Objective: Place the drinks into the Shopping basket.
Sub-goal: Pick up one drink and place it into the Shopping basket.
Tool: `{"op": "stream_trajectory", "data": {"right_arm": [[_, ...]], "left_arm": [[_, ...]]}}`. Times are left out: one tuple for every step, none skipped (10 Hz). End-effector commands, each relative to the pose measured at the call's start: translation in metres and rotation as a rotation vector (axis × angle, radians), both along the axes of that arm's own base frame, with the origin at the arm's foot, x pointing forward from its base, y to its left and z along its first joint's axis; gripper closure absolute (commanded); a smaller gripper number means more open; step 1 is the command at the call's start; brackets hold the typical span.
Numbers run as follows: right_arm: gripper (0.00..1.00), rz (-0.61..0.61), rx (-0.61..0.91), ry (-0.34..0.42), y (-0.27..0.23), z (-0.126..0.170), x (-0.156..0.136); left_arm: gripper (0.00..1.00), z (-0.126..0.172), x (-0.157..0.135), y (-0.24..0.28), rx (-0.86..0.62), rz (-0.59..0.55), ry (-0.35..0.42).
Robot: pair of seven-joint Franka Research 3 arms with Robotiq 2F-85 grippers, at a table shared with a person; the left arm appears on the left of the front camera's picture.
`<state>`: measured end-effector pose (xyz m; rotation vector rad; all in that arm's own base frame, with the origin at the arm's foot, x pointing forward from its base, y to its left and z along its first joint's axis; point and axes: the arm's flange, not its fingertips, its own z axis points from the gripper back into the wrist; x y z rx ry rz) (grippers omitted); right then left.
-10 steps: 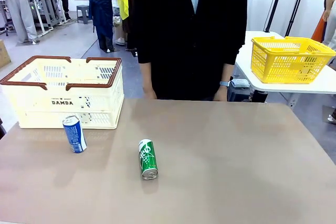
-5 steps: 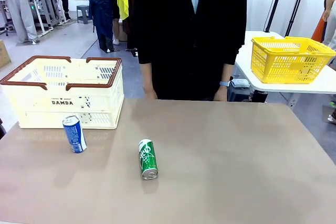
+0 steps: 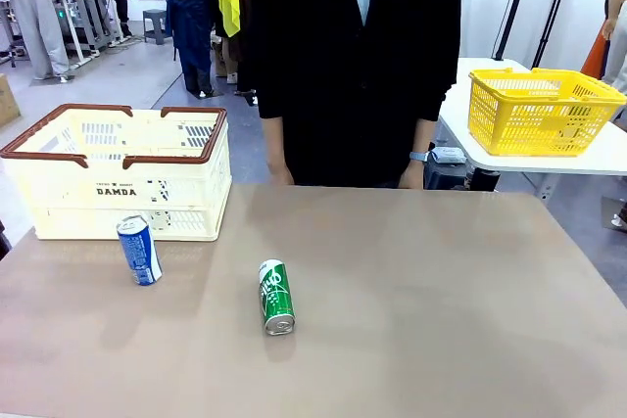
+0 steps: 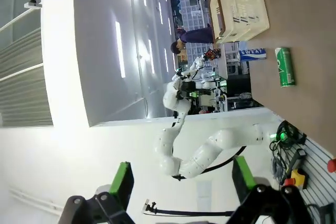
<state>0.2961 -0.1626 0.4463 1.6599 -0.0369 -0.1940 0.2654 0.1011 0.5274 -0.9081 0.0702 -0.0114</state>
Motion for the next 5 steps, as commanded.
{"op": "stream_trajectory", "data": {"right_arm": [[0.00, 0.000, 0.007, 0.021, -0.001, 0.008, 0.002], [0.00, 0.000, 0.007, 0.021, -0.001, 0.008, 0.002], [0.00, 0.000, 0.007, 0.021, -0.001, 0.008, 0.002], [0.00, 0.000, 0.007, 0.021, -0.001, 0.008, 0.002], [0.00, 0.000, 0.007, 0.021, -0.001, 0.008, 0.002]], "left_arm": [[0.00, 0.055, 0.013, -0.106, 0.196, -0.172, 0.000], [0.00, 0.070, 0.027, -0.155, 0.236, -0.168, 0.035], [0.00, 0.075, 0.038, -0.214, 0.372, -0.183, 0.089], [0.00, 0.069, 0.042, -0.265, 0.501, -0.194, 0.134], [0.00, 0.059, 0.044, -0.313, 0.551, -0.109, 0.136]]}}
